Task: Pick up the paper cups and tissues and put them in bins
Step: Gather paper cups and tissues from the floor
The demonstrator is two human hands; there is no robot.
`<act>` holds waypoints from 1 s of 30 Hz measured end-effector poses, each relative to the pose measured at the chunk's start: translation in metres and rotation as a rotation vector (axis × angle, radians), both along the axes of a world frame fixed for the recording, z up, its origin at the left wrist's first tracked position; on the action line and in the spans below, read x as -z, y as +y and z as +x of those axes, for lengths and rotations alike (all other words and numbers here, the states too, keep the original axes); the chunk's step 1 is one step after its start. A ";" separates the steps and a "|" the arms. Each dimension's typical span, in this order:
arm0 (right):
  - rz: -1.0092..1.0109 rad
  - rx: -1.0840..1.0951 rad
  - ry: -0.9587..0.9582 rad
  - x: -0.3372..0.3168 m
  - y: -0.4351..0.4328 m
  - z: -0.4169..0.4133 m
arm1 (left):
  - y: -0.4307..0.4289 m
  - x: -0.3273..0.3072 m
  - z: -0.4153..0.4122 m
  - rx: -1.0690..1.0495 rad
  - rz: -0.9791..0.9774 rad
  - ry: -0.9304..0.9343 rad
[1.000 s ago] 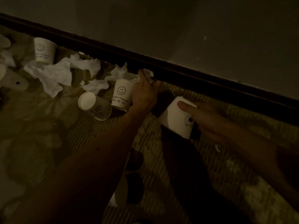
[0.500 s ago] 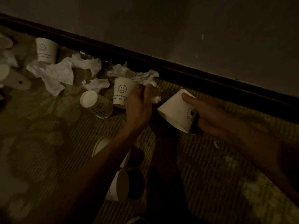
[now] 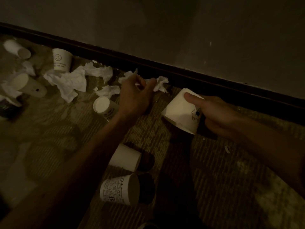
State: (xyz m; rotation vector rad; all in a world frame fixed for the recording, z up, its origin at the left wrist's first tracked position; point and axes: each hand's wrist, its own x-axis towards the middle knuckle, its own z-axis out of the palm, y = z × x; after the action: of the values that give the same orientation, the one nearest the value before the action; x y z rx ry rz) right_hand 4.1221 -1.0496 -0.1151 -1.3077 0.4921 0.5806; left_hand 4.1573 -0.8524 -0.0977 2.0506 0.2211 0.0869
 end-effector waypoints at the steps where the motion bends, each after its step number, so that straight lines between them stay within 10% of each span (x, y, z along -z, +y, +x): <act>1: -0.020 -0.014 -0.016 0.000 0.003 0.002 | 0.006 -0.004 0.011 0.005 0.095 -0.002; 11: -0.161 -0.114 -0.108 0.005 0.037 0.023 | 0.062 0.011 0.086 0.121 0.513 0.173; 30: -0.023 -0.094 -0.023 0.013 0.054 0.031 | 0.069 -0.017 0.065 0.093 0.170 -0.034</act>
State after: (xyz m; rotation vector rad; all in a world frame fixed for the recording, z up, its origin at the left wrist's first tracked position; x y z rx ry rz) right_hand 4.1527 -0.9951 -0.1284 -1.3637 0.4211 0.6386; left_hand 4.2219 -0.7837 -0.0811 2.2236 0.0990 0.0856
